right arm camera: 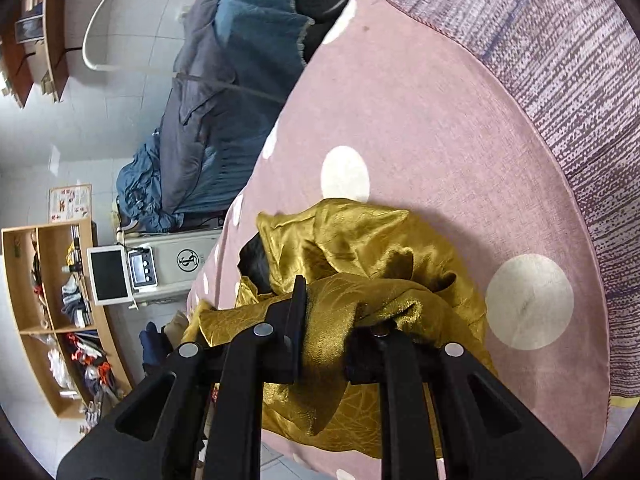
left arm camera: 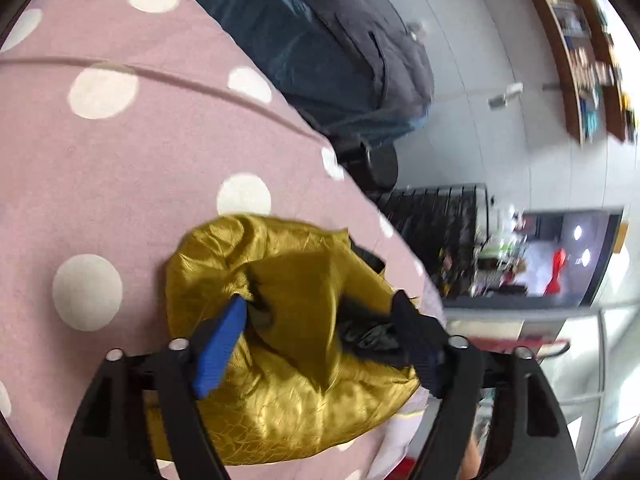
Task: Fold large clothes
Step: 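Lay the hem over the collar with both grippers and release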
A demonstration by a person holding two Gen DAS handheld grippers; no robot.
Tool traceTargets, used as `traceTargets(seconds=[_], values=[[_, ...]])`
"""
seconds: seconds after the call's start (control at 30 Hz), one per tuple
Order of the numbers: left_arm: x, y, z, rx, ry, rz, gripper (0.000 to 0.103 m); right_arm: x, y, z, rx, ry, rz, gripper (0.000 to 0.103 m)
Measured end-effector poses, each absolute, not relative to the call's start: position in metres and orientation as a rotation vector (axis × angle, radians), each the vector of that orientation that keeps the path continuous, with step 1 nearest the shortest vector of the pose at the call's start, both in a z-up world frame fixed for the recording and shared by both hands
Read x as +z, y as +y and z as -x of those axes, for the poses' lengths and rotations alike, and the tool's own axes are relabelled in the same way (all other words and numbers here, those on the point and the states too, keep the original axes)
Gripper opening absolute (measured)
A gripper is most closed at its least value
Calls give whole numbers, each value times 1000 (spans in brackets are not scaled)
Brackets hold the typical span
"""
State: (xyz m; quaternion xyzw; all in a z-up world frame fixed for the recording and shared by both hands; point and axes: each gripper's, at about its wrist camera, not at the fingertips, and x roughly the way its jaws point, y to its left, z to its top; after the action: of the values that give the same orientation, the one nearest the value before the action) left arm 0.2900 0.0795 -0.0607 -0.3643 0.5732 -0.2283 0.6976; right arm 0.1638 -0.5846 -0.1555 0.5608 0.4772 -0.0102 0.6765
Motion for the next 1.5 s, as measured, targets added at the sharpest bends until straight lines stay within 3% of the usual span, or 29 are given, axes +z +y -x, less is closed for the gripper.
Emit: traceTargets(seconds=[0.07, 0.33, 0.5, 0.77, 1.0, 1.3, 1.33, 1.4, 1.47, 1.5], values=[[-50, 91, -290, -470, 1236, 769, 83, -162, -585, -164, -36, 1080, -1277, 16], [-46, 106, -259, -395, 1265, 531, 87, -193, -586, -170, -139, 1029, -1499, 18], [-79, 89, -227, -374, 1335, 489, 87, -190, -580, -170, -141, 955, -1568, 56], [-100, 70, -204, -368, 1359, 447, 87, -134, -590, -160, -141, 914, -1334, 61], [-99, 70, -201, -356, 1348, 396, 88, -124, -564, -136, -213, 1082, -899, 61], [-119, 50, -223, -350, 1368, 280, 88, -148, -529, -143, -226, 1144, -674, 61], [-123, 44, -226, -359, 1374, 262, 87, -152, -528, -144, -227, 1156, -667, 58], [-128, 33, -231, -378, 1374, 228, 84, -156, -524, -147, -228, 1174, -644, 35], [-130, 20, -234, -401, 1368, 178, 67, -155, -521, -149, -229, 1179, -606, 24], [-129, 14, -236, -403, 1365, 152, 64, -153, -521, -149, -237, 1176, -585, 21]])
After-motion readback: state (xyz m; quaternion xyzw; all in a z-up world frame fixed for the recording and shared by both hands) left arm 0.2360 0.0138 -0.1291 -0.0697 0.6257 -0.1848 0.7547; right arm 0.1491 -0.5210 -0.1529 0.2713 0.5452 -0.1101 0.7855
